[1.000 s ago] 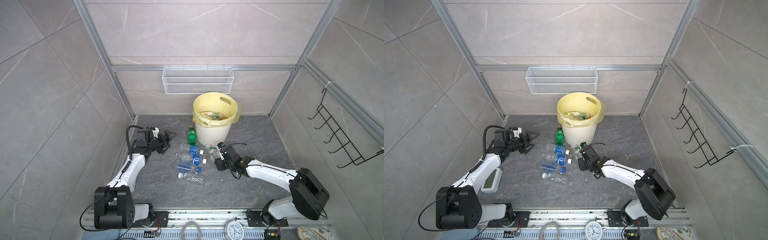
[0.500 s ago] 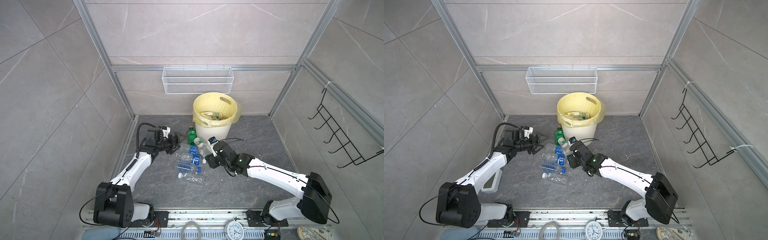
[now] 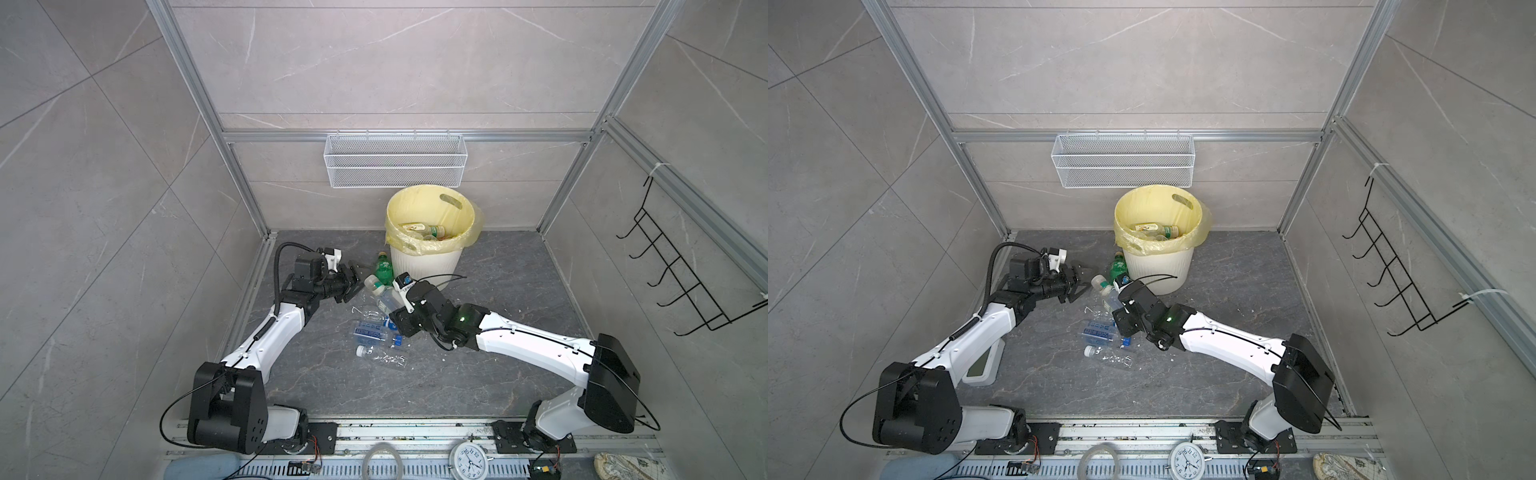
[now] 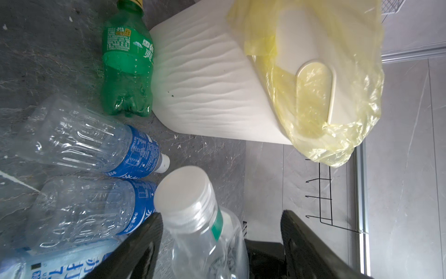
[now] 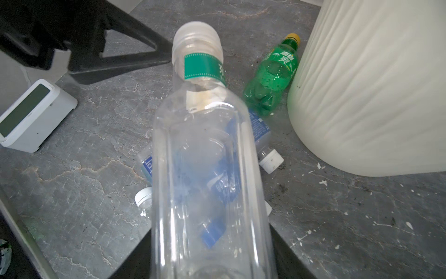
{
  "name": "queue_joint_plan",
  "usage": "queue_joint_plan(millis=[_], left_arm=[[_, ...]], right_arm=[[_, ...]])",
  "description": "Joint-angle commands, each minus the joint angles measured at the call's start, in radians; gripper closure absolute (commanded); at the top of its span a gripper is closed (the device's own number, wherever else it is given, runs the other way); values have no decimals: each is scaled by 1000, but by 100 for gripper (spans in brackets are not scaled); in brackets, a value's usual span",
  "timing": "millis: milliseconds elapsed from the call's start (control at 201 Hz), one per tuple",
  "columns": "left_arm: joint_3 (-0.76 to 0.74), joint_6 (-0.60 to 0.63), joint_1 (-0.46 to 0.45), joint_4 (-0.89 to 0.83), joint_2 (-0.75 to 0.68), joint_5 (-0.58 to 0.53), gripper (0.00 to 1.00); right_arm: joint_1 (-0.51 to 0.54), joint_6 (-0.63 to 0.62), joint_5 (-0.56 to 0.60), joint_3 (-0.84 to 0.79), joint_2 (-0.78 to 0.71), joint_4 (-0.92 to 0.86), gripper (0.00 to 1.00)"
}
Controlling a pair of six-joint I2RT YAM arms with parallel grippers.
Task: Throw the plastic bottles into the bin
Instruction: 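Lift the clear bottle and carry it toward the left gripper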
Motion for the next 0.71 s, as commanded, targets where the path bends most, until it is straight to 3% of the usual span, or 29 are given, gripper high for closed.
queue_joint_plan(millis=[0,259,577,702], left_arm=[[9,-39,-15,81,23,-21,26],[36,-54,-67,93,60,-59,28],[33,-43,-71,58,25,-94,23],[33,-47,-71,64,26,-101,29]], right_arm=[[10,13,-10,42,-1,48,55],[19,14,-18,63,-1,63,55],[21,-5,-1,87,-6,48,56],[24,3,-15,87,-2,63,56]])
